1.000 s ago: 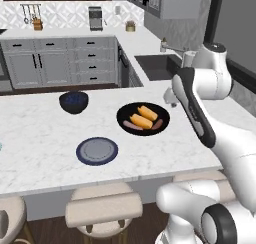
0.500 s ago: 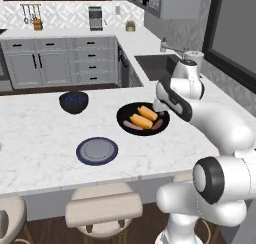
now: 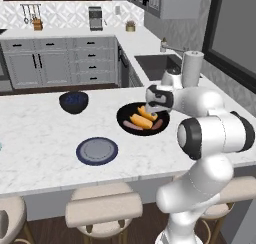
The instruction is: Place one bun and one sausage from the bowl on each plate.
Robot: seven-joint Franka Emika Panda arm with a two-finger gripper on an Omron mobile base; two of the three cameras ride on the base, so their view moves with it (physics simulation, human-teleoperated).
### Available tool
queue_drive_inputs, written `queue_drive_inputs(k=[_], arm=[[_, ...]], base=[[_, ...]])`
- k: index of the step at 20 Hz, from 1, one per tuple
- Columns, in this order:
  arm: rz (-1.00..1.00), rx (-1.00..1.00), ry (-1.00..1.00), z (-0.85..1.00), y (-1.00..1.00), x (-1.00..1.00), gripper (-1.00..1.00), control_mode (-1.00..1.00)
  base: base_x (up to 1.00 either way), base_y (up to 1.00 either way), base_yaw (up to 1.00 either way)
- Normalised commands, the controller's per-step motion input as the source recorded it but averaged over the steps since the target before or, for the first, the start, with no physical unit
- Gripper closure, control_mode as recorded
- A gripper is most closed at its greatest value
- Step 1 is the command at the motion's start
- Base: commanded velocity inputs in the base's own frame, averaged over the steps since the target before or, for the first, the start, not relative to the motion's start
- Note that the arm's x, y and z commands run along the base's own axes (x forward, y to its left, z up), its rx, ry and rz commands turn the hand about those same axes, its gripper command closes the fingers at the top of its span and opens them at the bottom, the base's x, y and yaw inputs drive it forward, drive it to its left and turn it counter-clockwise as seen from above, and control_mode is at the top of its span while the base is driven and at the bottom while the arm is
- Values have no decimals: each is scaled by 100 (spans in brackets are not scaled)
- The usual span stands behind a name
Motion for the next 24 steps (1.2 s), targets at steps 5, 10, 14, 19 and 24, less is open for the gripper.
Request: queue_drive_inputs(k=[5, 10, 14, 19, 24], arm=[[0, -4, -1, -41, 0, 61, -100, -100], [0, -3, 0, -41, -9, 51, -100, -100], [0, 0, 0, -36, -1, 44, -100, -100], [0, -7, 0, -33, -1, 42, -100, -100], [0, -5, 0, -28, -1, 26, -100, -100]], base=[[0, 0, 0], [0, 0, 0], [0, 0, 0], [0, 0, 0], [0, 0, 0]])
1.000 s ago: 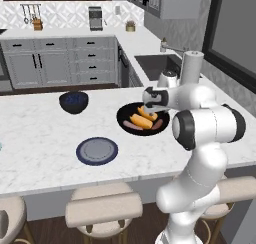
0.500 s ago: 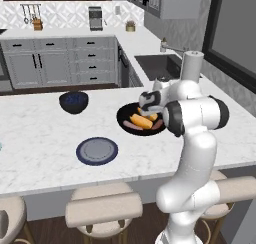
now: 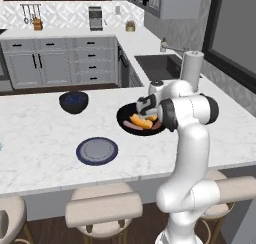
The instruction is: Place one bun and one sausage from the bowl on each plate.
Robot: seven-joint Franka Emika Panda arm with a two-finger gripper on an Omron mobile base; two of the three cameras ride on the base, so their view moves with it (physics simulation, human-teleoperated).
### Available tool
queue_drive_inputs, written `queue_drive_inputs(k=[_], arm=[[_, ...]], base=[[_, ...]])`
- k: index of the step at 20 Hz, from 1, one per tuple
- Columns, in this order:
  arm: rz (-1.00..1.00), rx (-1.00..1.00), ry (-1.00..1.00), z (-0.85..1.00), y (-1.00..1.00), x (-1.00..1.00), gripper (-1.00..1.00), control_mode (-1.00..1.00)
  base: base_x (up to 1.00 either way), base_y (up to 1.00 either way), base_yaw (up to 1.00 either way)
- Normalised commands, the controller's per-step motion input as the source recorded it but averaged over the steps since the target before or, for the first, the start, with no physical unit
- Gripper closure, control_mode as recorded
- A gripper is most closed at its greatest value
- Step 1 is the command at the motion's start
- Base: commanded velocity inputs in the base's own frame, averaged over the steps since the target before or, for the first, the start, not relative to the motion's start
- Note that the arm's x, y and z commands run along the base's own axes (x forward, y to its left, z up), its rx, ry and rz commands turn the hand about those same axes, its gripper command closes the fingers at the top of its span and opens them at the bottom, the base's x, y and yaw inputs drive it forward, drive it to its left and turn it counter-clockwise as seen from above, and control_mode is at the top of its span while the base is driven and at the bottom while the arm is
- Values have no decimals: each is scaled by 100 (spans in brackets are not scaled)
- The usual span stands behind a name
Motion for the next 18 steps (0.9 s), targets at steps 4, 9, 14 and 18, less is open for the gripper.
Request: queue_drive_inputs(k=[4, 9, 14, 18], arm=[[0, 0, 0, -9, 0, 54, -100, -100], [0, 0, 0, -11, -12, 35, -100, -100], [0, 0, 0, 0, -4, 0, -100, -100], [0, 0, 0, -23, 0, 0, -100, -100]], base=[[0, 0, 0], [0, 0, 0], [0, 0, 0], [0, 0, 0]])
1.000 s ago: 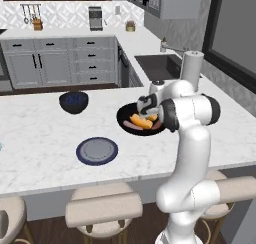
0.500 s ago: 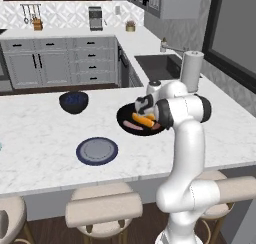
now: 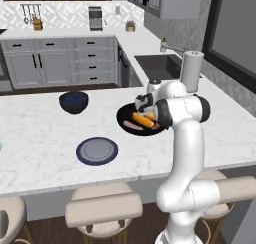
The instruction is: Place one bun and one sausage from the bowl on each plate.
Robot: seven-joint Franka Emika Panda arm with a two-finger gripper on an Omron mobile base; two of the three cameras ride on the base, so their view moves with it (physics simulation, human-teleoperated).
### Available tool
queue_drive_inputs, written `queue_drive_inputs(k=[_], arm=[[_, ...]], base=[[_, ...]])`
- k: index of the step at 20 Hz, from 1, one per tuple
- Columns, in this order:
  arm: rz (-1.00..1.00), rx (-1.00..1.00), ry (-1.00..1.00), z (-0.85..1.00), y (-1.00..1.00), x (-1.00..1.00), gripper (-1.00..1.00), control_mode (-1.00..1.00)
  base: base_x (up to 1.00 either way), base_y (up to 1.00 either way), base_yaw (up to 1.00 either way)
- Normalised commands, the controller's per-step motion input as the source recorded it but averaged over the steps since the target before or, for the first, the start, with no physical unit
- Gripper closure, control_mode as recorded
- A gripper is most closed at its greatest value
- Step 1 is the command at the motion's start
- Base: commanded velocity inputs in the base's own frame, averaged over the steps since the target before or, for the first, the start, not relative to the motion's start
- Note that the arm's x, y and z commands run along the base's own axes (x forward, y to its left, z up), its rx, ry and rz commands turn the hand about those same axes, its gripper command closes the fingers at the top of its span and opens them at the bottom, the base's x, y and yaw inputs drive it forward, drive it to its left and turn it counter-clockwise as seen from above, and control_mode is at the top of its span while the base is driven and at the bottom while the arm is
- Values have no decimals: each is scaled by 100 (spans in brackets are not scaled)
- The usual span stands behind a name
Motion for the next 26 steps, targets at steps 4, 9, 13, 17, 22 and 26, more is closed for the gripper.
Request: queue_drive_inputs(k=[4, 9, 13, 17, 22, 26], arm=[[0, 0, 0, -48, -3, 0, 100, -100], [0, 0, -4, -2, 0, -2, 100, -100], [2, 0, -9, 75, 41, -55, 100, -100], [13, -6, -1, 100, 97, -98, 100, -100], [18, -7, 5, 92, 100, -100, 100, -100], [20, -8, 10, 64, 100, -100, 100, -100]], base=[[0, 0, 0], [0, 0, 0], [0, 0, 0], [0, 0, 0], [0, 0, 0], [0, 0, 0]])
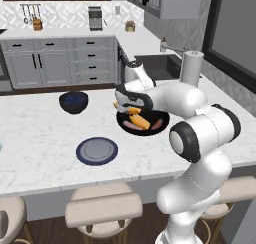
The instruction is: Place one bun and one sausage from the bowl on each plate.
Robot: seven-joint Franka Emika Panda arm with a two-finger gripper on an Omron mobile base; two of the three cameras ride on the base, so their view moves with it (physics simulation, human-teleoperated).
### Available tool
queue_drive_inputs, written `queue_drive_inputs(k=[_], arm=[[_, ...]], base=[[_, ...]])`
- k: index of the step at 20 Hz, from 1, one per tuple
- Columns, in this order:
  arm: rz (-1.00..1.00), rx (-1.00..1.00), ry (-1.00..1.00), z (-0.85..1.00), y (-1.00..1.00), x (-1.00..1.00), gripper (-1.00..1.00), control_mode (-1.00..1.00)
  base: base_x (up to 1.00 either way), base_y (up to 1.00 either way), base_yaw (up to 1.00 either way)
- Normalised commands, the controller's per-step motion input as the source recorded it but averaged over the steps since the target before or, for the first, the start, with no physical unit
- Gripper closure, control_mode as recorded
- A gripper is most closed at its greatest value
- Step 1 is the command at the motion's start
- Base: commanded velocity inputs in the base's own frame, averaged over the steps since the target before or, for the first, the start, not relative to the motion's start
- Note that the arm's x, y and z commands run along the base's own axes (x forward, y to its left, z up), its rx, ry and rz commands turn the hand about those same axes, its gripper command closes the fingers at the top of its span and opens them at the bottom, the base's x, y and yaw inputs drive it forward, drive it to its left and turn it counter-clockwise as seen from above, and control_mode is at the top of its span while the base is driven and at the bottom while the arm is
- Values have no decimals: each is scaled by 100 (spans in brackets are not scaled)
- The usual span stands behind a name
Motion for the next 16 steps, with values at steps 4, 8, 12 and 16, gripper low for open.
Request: queue_drive_inputs(k=[4, 8, 12, 16], arm=[[24, -4, 0, 6, 100, -100, 100, -100], [26, -2, 2, -61, 100, -93, 100, -100], [16, 0, 13, -95, 89, -36, 100, -100], [4, 0, 2, -41, 16, 45, 100, -100]], base=[[0, 0, 0], [0, 0, 0], [0, 0, 0], [0, 0, 0]])
